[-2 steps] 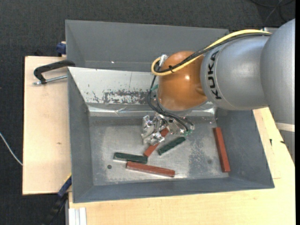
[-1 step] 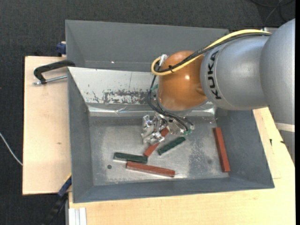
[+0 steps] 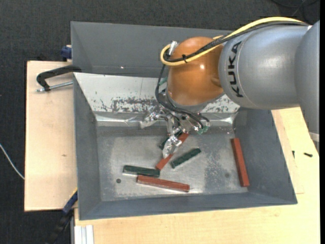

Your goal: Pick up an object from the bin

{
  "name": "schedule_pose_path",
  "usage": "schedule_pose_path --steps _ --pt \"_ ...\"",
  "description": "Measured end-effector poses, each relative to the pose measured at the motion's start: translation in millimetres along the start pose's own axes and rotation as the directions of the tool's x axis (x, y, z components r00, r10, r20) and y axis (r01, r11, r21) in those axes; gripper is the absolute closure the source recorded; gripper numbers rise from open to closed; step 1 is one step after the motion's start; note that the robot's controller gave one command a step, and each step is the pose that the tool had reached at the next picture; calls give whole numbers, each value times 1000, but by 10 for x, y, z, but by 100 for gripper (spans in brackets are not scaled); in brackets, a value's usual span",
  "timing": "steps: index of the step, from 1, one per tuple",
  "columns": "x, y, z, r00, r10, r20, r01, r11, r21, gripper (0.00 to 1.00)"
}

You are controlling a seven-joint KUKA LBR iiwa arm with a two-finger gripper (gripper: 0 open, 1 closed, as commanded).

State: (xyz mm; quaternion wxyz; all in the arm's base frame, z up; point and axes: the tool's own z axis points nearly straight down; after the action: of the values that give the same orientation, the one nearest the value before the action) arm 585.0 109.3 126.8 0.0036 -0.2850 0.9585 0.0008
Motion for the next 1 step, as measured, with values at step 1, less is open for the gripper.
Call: schedule_pose_path --steps 1 --pt "2 1 3 1000 0 -1 0 1000 -1 0"
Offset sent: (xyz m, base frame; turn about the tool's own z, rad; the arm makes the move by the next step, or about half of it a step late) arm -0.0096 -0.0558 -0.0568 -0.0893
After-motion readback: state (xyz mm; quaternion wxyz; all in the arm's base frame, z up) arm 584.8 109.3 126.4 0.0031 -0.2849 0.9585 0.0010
